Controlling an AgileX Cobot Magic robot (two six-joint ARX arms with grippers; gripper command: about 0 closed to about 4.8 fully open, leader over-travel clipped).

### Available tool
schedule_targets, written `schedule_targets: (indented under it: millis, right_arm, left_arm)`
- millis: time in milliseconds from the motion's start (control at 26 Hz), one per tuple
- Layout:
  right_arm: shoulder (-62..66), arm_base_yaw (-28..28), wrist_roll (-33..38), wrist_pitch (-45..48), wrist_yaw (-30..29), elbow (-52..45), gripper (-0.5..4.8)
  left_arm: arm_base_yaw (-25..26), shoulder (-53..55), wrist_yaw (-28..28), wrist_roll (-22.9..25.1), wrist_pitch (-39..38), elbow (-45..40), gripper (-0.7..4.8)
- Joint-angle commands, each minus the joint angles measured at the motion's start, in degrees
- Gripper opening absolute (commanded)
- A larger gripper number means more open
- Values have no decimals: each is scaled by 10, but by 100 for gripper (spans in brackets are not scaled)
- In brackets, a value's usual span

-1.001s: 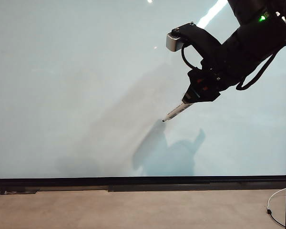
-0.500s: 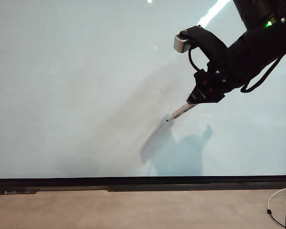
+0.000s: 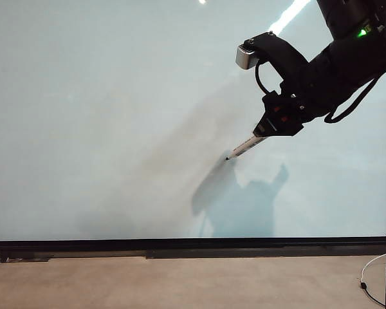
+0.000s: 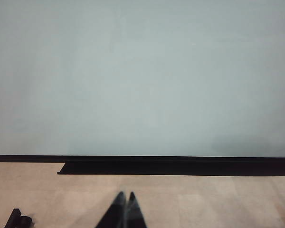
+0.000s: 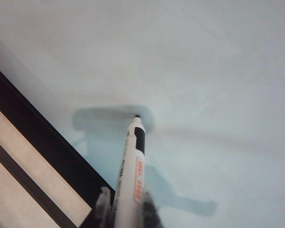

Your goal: Pick up the pen on the shelf to the right of the whiteboard and draw a rectangle.

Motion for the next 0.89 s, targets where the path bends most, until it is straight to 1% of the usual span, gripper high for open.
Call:
schedule_targets:
  millis: [38,231,885]
  right_arm:
    - [-2,0,1,24,6,3,-3]
    - [-3,0,1,27,14,9,-3]
    - [-30,0,1,23,14,10,-3]
  left_arm:
    - [0,0,0,0,7,1,-4]
    - [0,0,0,0,7,1,-4]
    - [0,0,0,1,7,1,-5]
